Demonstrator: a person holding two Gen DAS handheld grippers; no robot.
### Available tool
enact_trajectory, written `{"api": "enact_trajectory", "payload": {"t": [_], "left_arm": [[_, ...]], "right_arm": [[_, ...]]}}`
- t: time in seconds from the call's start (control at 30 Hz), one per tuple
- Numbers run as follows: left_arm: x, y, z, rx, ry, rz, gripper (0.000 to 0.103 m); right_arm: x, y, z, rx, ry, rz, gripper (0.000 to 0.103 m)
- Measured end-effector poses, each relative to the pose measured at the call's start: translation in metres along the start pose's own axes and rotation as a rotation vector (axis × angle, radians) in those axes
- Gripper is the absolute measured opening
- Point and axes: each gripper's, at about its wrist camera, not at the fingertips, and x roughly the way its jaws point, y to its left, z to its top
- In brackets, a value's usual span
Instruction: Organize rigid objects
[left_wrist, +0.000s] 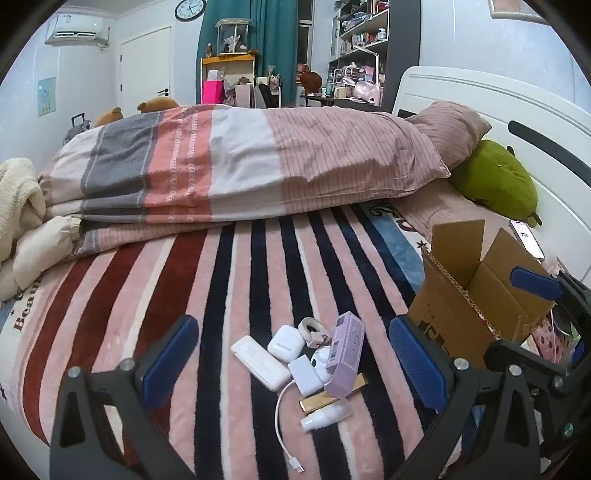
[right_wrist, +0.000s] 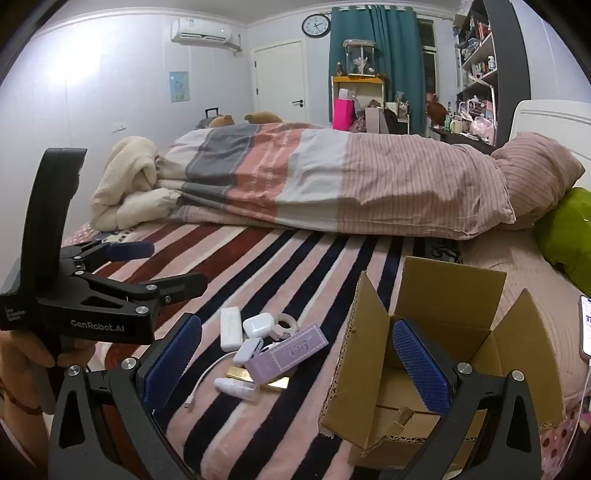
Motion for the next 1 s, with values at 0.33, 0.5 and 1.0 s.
{"api": "enact_trajectory", "payload": {"t": [0.33,0.5,1.0], "left_arm": [[-0.004,0.003,-0.004,-0.001,0.003,0.016,0.103],[-0.01,0.01,-0.007,-0.004,-0.006,0.031,0.103],[-0.014,0.014,-0.009,-0.004,-0.01,0.048,0.103]], "right_arm": [[0.001,0.002,0.0,0.004,0.005,0.0,0.103],[0.001,0.006,0.001,-0.003,0.007,-0.007,0.103],[-0.011,0.012,0.001,-0.003,-0.003,-0.004,0.103]]}}
